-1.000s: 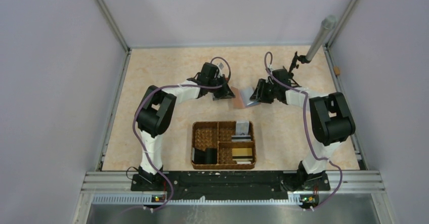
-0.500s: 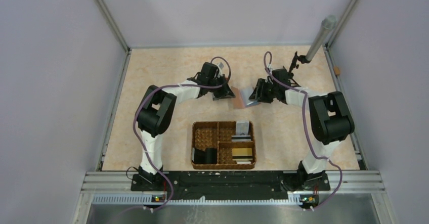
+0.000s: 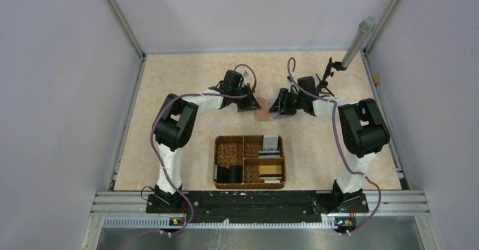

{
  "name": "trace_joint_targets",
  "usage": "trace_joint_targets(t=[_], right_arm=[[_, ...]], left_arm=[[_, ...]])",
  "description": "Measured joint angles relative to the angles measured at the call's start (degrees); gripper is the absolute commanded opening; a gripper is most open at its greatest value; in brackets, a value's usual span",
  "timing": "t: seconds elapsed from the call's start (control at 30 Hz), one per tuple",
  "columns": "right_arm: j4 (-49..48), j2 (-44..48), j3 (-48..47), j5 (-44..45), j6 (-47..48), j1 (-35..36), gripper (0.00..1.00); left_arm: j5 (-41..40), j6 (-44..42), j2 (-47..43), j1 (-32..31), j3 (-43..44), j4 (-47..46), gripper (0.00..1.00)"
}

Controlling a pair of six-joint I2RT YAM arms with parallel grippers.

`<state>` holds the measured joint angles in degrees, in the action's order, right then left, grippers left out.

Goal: Put the credit cards into the card holder
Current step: Open the card holder.

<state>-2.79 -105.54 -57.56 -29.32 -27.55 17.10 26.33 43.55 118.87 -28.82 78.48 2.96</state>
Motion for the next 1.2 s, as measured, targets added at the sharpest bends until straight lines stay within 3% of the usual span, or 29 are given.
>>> trace_joint_targets(t=[0.17,0.37,0.53,0.9,1.2], right_arm=[[-1.09,0.02,0.0,-2.27,-0.13,1.01,0.45],[1.44,3.58,0.0,-1.62,1.25,1.9,0.53],[1.88,8.09,-1.09,-1.88,2.6,1.9,0.51],[1.57,6.82,-2.01,-0.09,2.93,1.9,0.51],[2.95,6.05,-2.58,5.46,3.21,-0.46,0.58]], left_arm=[[-0.24,0.0,0.94,0.07,0.17,-0.37,0.0],[-0.5,-0.22,1.46,1.05,0.17,-0.39,0.0],[-0.02,-0.22,1.66,2.34,0.15,-2.01,0.0],[1.4,-0.72,1.68,3.23,0.04,-5.05,0.0],[1.46,-2.36,2.99,3.69,0.04,-5.11,0.0]])
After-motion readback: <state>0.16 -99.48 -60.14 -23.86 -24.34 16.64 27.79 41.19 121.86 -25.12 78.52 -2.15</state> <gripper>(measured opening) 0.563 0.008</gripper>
